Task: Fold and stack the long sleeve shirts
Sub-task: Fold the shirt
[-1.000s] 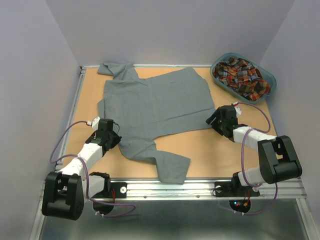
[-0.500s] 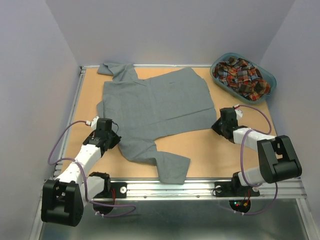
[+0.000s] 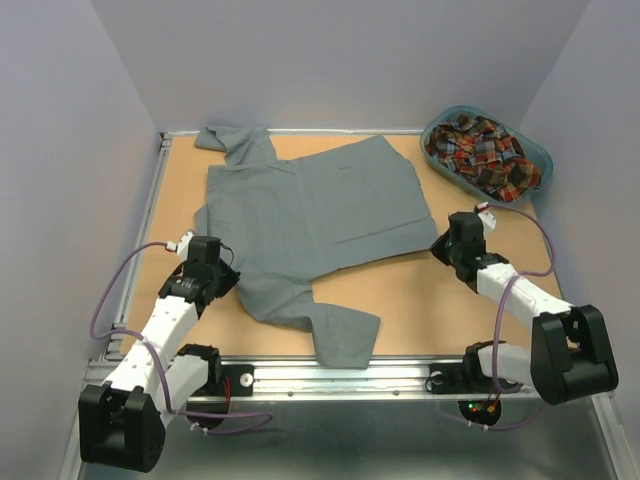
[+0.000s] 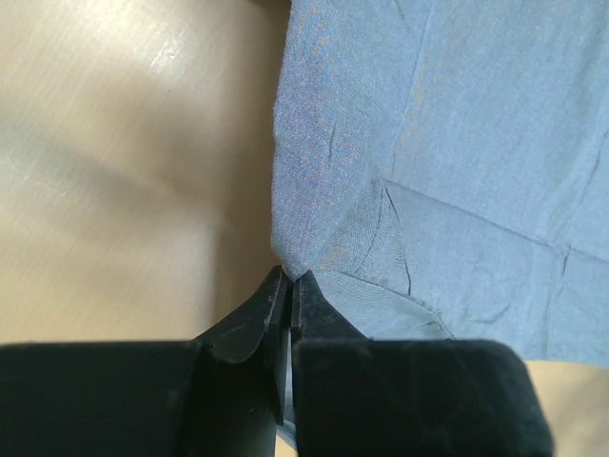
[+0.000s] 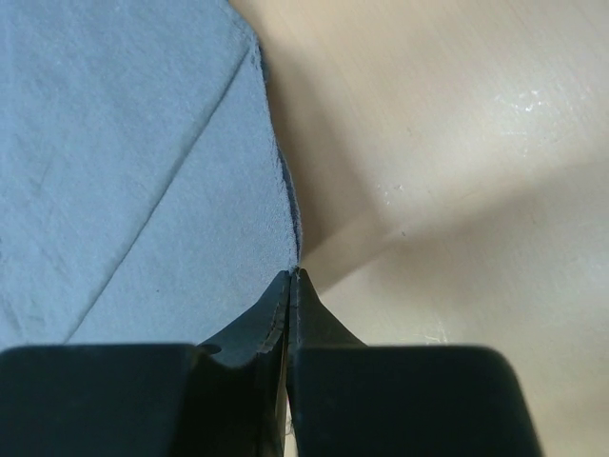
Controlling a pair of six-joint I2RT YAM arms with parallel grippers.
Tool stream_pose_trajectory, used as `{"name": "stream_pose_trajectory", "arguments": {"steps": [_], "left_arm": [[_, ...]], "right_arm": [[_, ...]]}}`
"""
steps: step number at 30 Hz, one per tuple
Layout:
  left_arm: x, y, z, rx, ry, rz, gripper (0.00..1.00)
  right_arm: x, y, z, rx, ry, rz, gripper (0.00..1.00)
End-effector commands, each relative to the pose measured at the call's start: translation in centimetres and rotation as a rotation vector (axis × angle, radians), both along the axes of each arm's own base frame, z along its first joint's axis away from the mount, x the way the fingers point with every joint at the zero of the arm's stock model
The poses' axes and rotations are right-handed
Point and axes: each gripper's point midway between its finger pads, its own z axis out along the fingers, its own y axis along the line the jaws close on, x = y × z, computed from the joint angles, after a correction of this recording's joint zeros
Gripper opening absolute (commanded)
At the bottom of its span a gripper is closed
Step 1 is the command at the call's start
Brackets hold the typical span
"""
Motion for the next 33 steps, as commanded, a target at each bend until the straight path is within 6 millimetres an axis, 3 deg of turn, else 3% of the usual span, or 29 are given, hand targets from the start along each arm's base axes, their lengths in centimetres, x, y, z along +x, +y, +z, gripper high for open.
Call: {"name": "stream_pose_trajectory", "arguments": {"steps": [1, 7, 8, 10, 12, 14, 15, 16, 18, 19, 24, 33], "left_arm": [[1.0, 0.6, 2.1, 0.023, -0.042, 0.035, 0.01], [2.4, 1.0, 3.1, 0.034, -0.07, 0.048, 0.01], [2.8, 1.1, 3.1, 0.038, -0.072, 0.044, 0.01], [3.6, 1.4, 3.3, 0.044, -0.082, 0.054, 0.01], [4.1, 1.7, 3.3, 0.045, -0.085, 0.056, 0.01], [4.8, 2.0, 3.3, 0.051, -0.086, 0.064, 0.01], [5.2, 2.1, 3.6, 0.054, -0.093, 0.063, 0.01], [5.7, 2.3, 3.6, 0.056, -0.093, 0.068, 0.02], [6.3, 2.4, 3.6, 0.063, -0.092, 0.065, 0.03], [6.6, 2.5, 3.1, 0.066, -0.08, 0.066, 0.04], [8.3, 3.2, 2.5, 0.081, -0.058, 0.062, 0.08], [10.5, 3.7, 1.0, 0.093, -0.024, 0.06, 0.15]], "right_arm": [[3.2, -0.5, 4.6, -0.053, -0.1, 0.0, 0.01], [6.8, 0.7, 5.7, -0.069, -0.098, 0.054, 0.0], [7.8, 1.0, 6.8, -0.063, -0.121, 0.061, 0.0], [8.8, 1.3, 6.2, -0.067, -0.1, 0.078, 0.01], [10.1, 1.6, 7.1, -0.068, -0.121, 0.08, 0.01], [11.1, 1.6, 6.6, -0.076, -0.106, 0.077, 0.01], [11.9, 1.7, 7.4, -0.083, -0.124, 0.082, 0.01], [12.4, 1.8, 6.6, -0.089, -0.104, 0.086, 0.01], [13.5, 1.9, 7.1, -0.096, -0.116, 0.093, 0.0], [13.9, 2.1, 6.2, -0.1, -0.097, 0.099, 0.01], [15.7, 2.1, 5.3, -0.129, -0.081, 0.099, 0.01], [17.7, 2.3, 3.1, -0.142, -0.046, 0.101, 0.04]]}}
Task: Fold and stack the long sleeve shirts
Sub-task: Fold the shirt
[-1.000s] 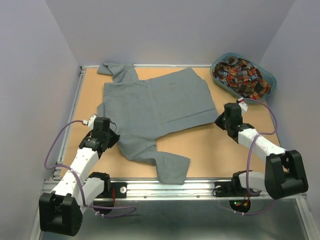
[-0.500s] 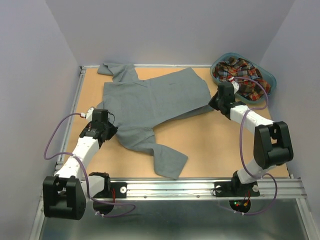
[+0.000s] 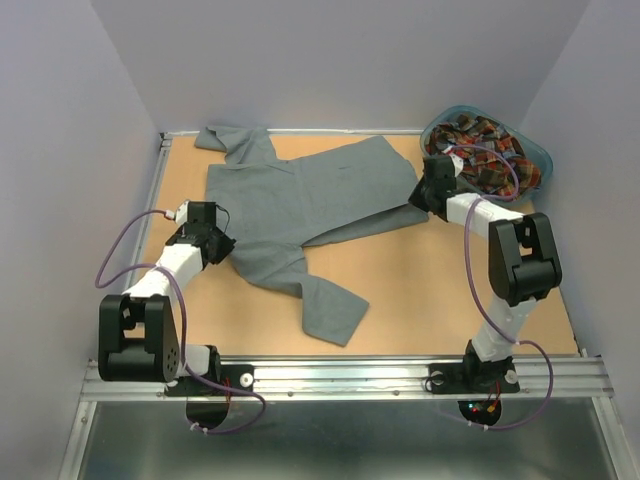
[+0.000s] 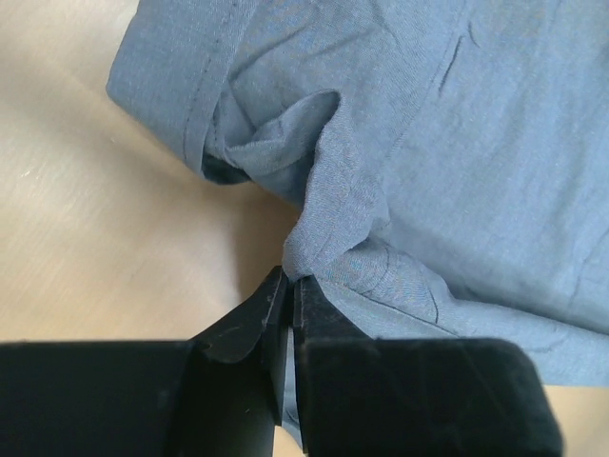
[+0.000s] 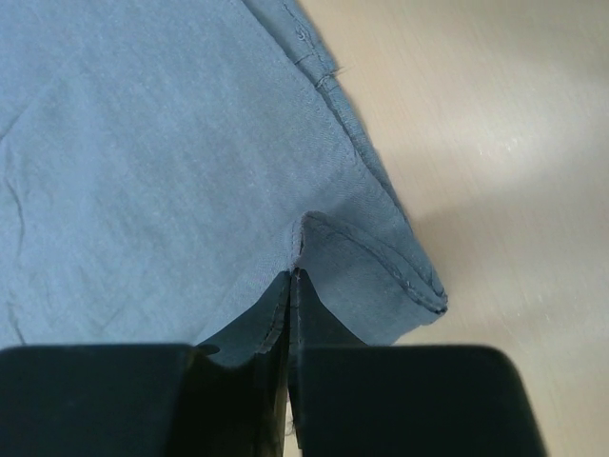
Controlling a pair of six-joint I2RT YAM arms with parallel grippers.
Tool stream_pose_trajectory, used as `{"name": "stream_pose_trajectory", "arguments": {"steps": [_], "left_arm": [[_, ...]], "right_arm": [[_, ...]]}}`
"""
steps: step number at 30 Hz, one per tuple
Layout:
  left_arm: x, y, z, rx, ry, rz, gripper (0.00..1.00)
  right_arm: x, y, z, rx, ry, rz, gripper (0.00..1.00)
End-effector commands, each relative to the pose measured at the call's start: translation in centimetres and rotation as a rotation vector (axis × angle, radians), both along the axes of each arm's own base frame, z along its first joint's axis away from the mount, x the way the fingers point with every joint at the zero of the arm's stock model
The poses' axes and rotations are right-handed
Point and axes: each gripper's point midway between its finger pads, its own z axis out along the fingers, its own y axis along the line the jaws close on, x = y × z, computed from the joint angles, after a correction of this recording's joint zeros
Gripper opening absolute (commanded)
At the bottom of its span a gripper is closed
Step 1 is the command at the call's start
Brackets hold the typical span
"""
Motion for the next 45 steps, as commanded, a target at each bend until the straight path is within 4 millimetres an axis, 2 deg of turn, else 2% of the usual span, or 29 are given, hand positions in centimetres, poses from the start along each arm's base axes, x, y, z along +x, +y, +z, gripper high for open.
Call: {"name": "stream_pose_trajectory", "arguments": {"steps": [1, 4, 6, 9, 12, 13, 14, 15, 16, 17, 18, 20, 21, 23, 24, 27, 28, 29, 30, 31, 32, 33, 34, 35, 36, 39, 43, 45], "left_arm": [[2.3, 1.1, 1.5, 0.036, -0.056, 0.01, 0.17], [3.2, 1.0, 1.2, 0.023, -0.051, 0.005, 0.23], [3.8, 0.9, 1.7, 0.016, -0.063, -0.005, 0.25], [4.3, 0.9, 2.2, 0.02, -0.068, -0.006, 0.29], [4.8, 1.1, 2.8, 0.027, -0.079, -0.009, 0.38], [4.9, 1.2, 3.1, 0.03, -0.085, -0.011, 0.44], [5.0, 1.2, 3.4, 0.032, -0.091, -0.013, 0.48], [5.2, 1.3, 3.7, 0.039, -0.099, -0.017, 0.58], [5.3, 1.3, 4.1, 0.044, -0.107, -0.023, 0.62], [5.4, 1.4, 4.4, 0.053, -0.113, -0.034, 0.67], [5.4, 1.4, 4.9, 0.062, -0.124, -0.043, 0.75], [5.5, 1.7, 5.6, 0.083, -0.14, -0.049, 0.83], [5.5, 1.9, 6.1, 0.103, -0.151, -0.063, 0.85], [5.4, 2.4, 7.3, 0.141, -0.181, -0.061, 0.92], [5.3, 2.7, 7.7, 0.167, -0.189, -0.071, 0.93], [5.0, 3.8, 9.5, 0.238, -0.23, -0.059, 0.95], [4.7, 4.1, 9.7, 0.257, -0.233, -0.055, 0.95], [4.3, 4.9, 10.3, 0.293, -0.245, -0.037, 0.95], [3.9, 5.1, 10.2, 0.309, -0.242, -0.033, 0.95], [3.7, 5.4, 10.3, 0.324, -0.243, -0.026, 0.95], [3.3, 5.8, 10.7, 0.347, -0.25, -0.021, 0.95], [3.0, 5.9, 10.5, 0.355, -0.245, -0.022, 0.95], [2.8, 6.0, 10.7, 0.361, -0.25, -0.021, 0.95], [2.5, 6.1, 10.7, 0.365, -0.248, -0.021, 0.95], [2.1, 6.2, 10.5, 0.373, -0.247, -0.015, 0.95], [1.6, 6.5, 10.3, 0.387, -0.25, -0.006, 0.95], [1.3, 6.8, 10.3, 0.399, -0.251, 0.006, 0.95], [1.3, 6.9, 10.3, 0.401, -0.247, 0.01, 0.95]], "right_arm": [[2.9, -0.6, 1.8, -0.032, -0.07, -0.025, 0.04], [3.5, -0.6, 1.3, -0.041, -0.062, -0.025, 0.04], [3.9, -0.6, 1.3, -0.045, -0.065, -0.025, 0.06], [4.1, -0.6, 0.9, -0.054, -0.059, -0.023, 0.12], [4.4, -0.8, 1.7, -0.083, -0.074, -0.007, 0.2], [4.5, -0.9, 2.0, -0.093, -0.079, -0.001, 0.22], [4.4, -0.9, 2.5, -0.1, -0.087, 0.006, 0.28], [4.3, -1.0, 3.4, -0.113, -0.104, 0.019, 0.31], [4.1, -0.8, 3.9, -0.113, -0.112, 0.036, 0.35], [3.7, -0.6, 4.1, -0.128, -0.11, 0.073, 0.45], [3.3, -0.2, 5.6, -0.122, -0.138, 0.103, 0.5], [2.4, 1.3, 6.3, -0.116, -0.148, 0.199, 0.59], [1.4, 1.8, 6.0, -0.146, -0.141, 0.259, 0.61], [-0.6, 4.5, 7.4, -0.147, -0.174, 0.38, 0.68], [-2.4, 6.2, 7.5, -0.176, -0.181, 0.474, 0.7], [-6.3, 10.3, 7.4, -0.21, -0.203, 0.686, 0.75], [-8.4, 12.9, 7.4, -0.254, -0.223, 0.808, 0.75], [-10.7, 14.2, 6.7, -0.254, -0.217, 0.892, 0.76], [-12.2, 15.3, 6.5, -0.268, -0.225, 0.969, 0.76], [-14.4, 17.4, 6.3, -0.25, -0.228, 1.053, 0.76], [-16.6, 18.5, 5.3, -0.221, -0.211, 1.127, 0.76], [-17.9, 19.2, 5.7, -0.21, -0.227, 1.165, 0.77], [-20.3, 20.9, 5.2, -0.203, -0.217, 1.244, 0.77], [-21.5, 21.4, 4.9, -0.206, -0.211, 1.28, 0.77], [-23.6, 22.2, 4.0, -0.206, -0.184, 1.34, 0.77], [-26.9, 23.3, 2.1, -0.211, -0.129, 1.432, 0.78], [-29.8, 23.7, -0.4, -0.241, -0.042, 1.512, 0.78], [-30.6, 23.7, -1.3, -0.266, -0.015, 1.532, 0.78]]}}
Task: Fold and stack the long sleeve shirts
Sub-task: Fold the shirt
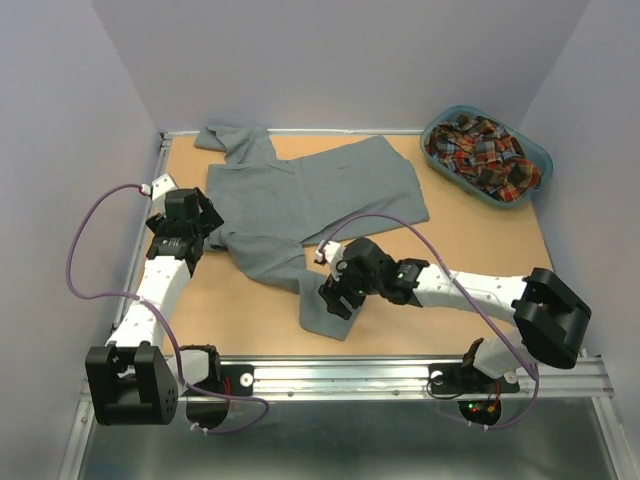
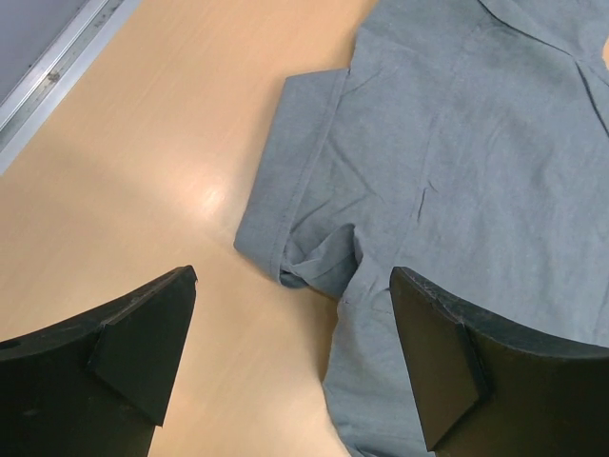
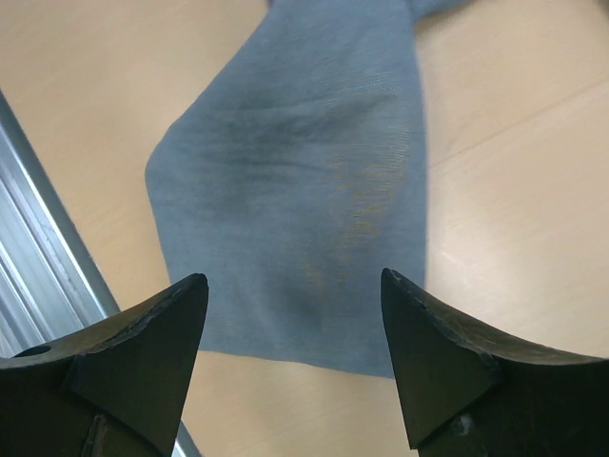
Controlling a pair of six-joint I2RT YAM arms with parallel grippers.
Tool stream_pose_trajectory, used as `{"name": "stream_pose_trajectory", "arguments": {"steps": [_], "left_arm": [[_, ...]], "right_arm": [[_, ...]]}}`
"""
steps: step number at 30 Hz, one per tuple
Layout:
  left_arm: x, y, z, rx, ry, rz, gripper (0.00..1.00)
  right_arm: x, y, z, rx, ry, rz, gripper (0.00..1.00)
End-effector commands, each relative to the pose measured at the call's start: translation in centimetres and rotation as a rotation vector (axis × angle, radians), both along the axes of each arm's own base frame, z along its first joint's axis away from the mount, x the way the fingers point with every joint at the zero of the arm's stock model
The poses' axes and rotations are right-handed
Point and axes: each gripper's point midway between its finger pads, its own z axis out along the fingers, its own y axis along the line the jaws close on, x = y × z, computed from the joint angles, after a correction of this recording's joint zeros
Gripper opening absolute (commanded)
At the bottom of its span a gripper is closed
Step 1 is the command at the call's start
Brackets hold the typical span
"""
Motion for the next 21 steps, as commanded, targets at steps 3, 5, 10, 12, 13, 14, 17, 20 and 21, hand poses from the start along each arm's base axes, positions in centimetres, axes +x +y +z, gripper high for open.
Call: {"name": "stream_pose_trajectory", "arguments": {"steps": [3, 5, 10, 12, 13, 14, 17, 20, 21], "left_arm": [[-0.2, 0.9, 1.1, 0.041, -0.031, 0.027, 0.95], [-0.2, 1.0, 1.1, 0.041, -0.032, 0.032, 0.95], [-0.2, 1.1, 1.2, 0.042, -0.035, 0.033, 0.95], [-0.2, 1.0, 1.1, 0.041, -0.035, 0.033, 0.95], [-0.2, 1.0, 1.2, 0.04, -0.038, 0.033, 0.95], [-0.1, 0.9, 1.1, 0.036, -0.036, 0.029, 0.95], [-0.1, 0.8, 1.1, 0.033, -0.035, 0.023, 0.95], [-0.1, 0.8, 1.0, 0.03, -0.033, 0.021, 0.95], [-0.1, 0.8, 1.0, 0.029, -0.033, 0.022, 0.95]], "right_arm": [[-2.3, -0.4, -3.5, -0.129, 0.018, 0.062, 0.78], [-2.5, -0.7, -4.6, -0.173, 0.019, 0.063, 0.78], [-2.8, -1.2, -6.3, -0.249, 0.021, 0.073, 0.75], [-3.1, -1.4, -6.9, -0.277, 0.023, 0.086, 0.7], [-3.5, -1.4, -7.2, -0.292, 0.027, 0.095, 0.67], [-3.5, -1.6, -7.5, -0.306, 0.027, 0.096, 0.56], [-4.1, -1.8, -7.9, -0.33, 0.03, 0.111, 0.26], [-4.1, -1.5, -7.4, -0.321, 0.023, 0.114, 0.03], [-4.0, -1.3, -7.0, -0.314, 0.021, 0.111, 0.01]]}}
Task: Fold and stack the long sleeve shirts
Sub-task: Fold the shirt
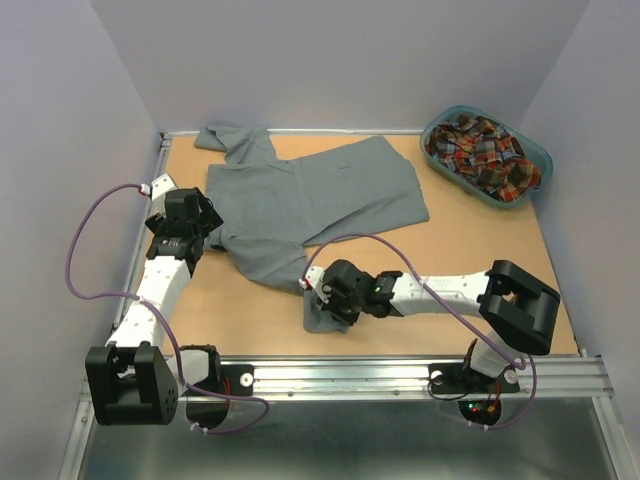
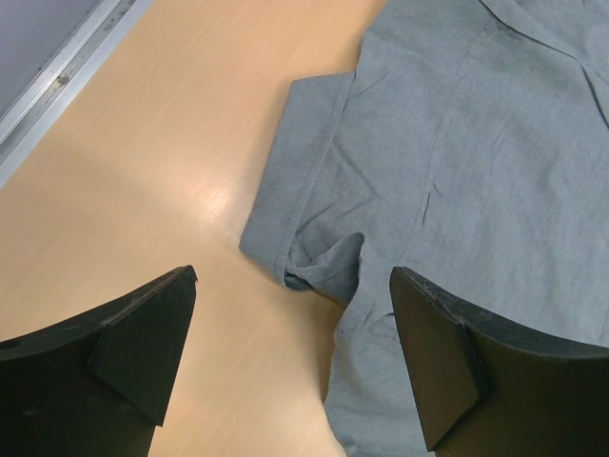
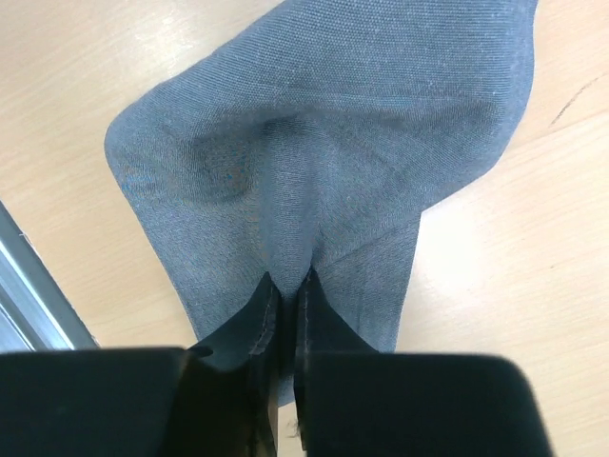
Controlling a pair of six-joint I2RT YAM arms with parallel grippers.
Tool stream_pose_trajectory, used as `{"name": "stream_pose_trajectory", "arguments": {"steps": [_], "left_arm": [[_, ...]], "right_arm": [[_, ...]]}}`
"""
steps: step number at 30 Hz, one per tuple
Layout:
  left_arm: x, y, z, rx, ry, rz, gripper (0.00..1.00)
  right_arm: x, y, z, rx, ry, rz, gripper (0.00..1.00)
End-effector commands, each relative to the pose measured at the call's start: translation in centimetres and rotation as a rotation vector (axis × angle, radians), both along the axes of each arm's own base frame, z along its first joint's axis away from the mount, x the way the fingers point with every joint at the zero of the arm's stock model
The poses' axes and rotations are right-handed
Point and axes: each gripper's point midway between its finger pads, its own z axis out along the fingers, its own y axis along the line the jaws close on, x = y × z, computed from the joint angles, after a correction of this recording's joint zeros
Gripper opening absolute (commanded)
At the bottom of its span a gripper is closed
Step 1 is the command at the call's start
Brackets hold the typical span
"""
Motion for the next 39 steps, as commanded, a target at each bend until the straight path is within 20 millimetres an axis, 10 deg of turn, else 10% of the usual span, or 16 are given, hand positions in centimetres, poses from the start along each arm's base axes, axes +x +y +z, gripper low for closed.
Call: {"name": "stream_pose_trajectory", "arguments": {"steps": [1, 12, 19, 30, 39], "left_arm": [[0.0, 0.5, 1.0, 0.017, -0.035, 0.012, 0.95], [-0.1, 0.5, 1.0, 0.012, -0.042, 0.017, 0.95], [-0.2, 0.4, 0.9, 0.008, -0.038, 0.014, 0.95], [0.1, -0.3, 0.4, -0.019, -0.029, -0.017, 0.94], [0.0, -0.7, -2.2, -0.042, 0.052, -0.021, 0.86]], "right_arm": [[-0.6, -0.6, 0.0, -0.058, 0.014, 0.006, 0.01], [9.6, 4.8, 20.3, 0.273, -0.434, -0.217, 0.01], [18.3, 2.4, 29.2, 0.39, -0.572, -0.481, 0.0], [26.4, 0.4, 32.8, 0.528, -0.626, -0.726, 0.01], [30.6, -0.1, 29.2, 0.505, -0.592, -0.807, 0.0]]}}
